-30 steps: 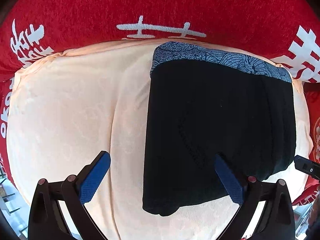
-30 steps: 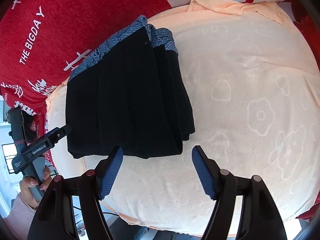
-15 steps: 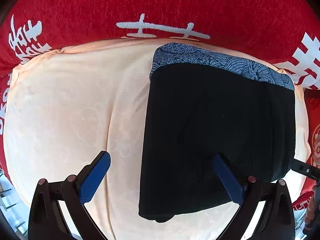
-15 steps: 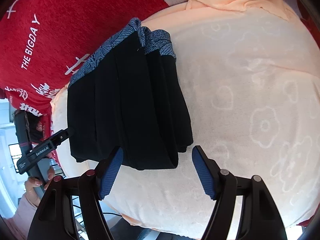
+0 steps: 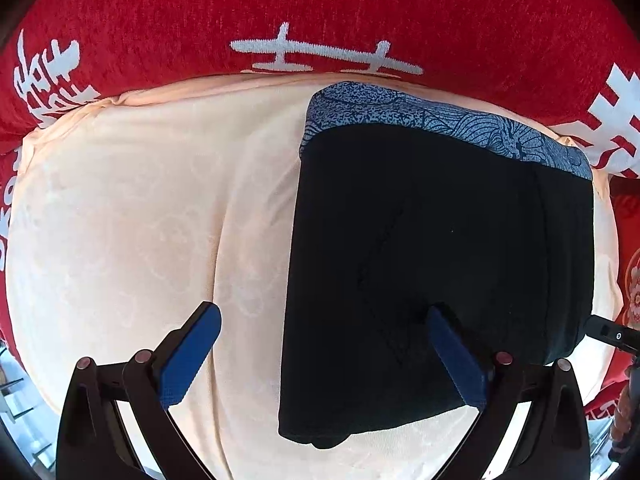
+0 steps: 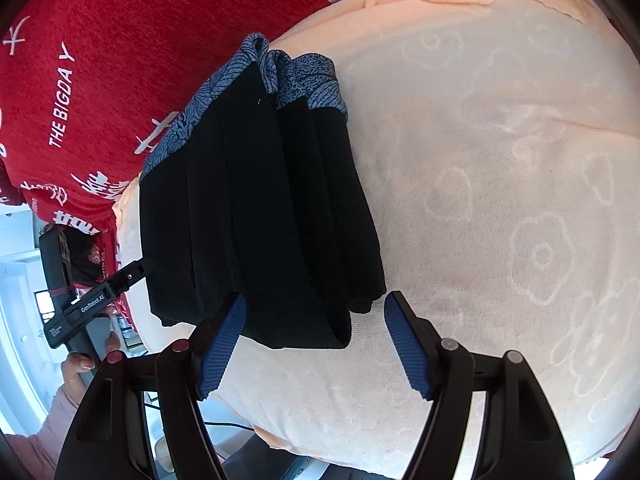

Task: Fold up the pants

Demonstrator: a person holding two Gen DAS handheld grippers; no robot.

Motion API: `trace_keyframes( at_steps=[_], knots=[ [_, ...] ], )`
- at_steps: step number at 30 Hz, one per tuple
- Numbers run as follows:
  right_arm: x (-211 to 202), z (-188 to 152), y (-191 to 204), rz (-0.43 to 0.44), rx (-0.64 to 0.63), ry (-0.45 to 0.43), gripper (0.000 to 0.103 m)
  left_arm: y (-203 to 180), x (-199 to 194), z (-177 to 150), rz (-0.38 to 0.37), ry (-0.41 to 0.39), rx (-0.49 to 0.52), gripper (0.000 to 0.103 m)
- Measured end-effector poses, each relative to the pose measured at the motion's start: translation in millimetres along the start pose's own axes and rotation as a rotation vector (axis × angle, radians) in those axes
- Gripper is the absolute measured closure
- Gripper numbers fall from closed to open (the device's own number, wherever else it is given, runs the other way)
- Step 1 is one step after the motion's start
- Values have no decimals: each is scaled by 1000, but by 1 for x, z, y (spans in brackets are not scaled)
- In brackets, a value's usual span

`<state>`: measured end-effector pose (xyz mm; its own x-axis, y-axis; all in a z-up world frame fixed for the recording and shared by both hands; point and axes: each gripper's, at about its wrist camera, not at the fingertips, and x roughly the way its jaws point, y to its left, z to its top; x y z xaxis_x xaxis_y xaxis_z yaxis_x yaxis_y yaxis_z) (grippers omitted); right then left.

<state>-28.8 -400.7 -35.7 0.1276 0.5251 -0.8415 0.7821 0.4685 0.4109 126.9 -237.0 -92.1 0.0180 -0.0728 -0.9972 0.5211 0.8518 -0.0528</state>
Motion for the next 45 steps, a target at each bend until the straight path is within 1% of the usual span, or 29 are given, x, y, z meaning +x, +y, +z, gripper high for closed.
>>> trace_keyframes(
  at_steps=[6, 9, 20, 23, 29, 30, 32, 33, 35, 38, 40, 42, 44, 45],
  knots=[
    [1, 2, 1, 14, -12, 7, 27, -3, 5, 2, -2, 19, 9, 0],
    [2, 4, 2, 17, -20, 11, 24, -4, 7, 3, -13, 22, 12, 0],
    [6, 16, 2, 38, -61, 45, 24, -4, 10, 12, -49, 32, 20, 0],
    [9, 19, 1, 54, -61, 55, 24, -2, 12, 17, -87, 36, 22, 0],
    [12, 29, -5, 93, -73, 77, 24, 19, 24, 33, -274, 72, 12, 0],
    [13, 32, -7, 108, -76, 79, 24, 23, 28, 36, -324, 81, 5, 0],
    [15, 38, -12, 126, -77, 80, 23, 27, 38, 41, -372, 89, 7, 0],
    [16, 40, -14, 134, -77, 78, 23, 27, 41, 43, -380, 88, 14, 0],
    [20, 47, -20, 187, -78, 80, 23, 25, 54, 47, -399, 87, 42, 0],
    [28, 57, -25, 241, -80, 86, 23, 23, 67, 51, -477, 92, 38, 0],
    [36, 64, -29, 288, -80, 90, 23, 20, 72, 49, -501, 91, 42, 0],
    [41, 71, -31, 327, -85, 95, 23, 18, 76, 50, -509, 83, 34, 0],
    [46, 79, -34, 367, -69, 101, 23, 14, 76, 50, -483, 65, 45, 0],
    [47, 80, -34, 373, -65, 104, 23, 12, 74, 51, -471, 64, 46, 0]
  ],
)
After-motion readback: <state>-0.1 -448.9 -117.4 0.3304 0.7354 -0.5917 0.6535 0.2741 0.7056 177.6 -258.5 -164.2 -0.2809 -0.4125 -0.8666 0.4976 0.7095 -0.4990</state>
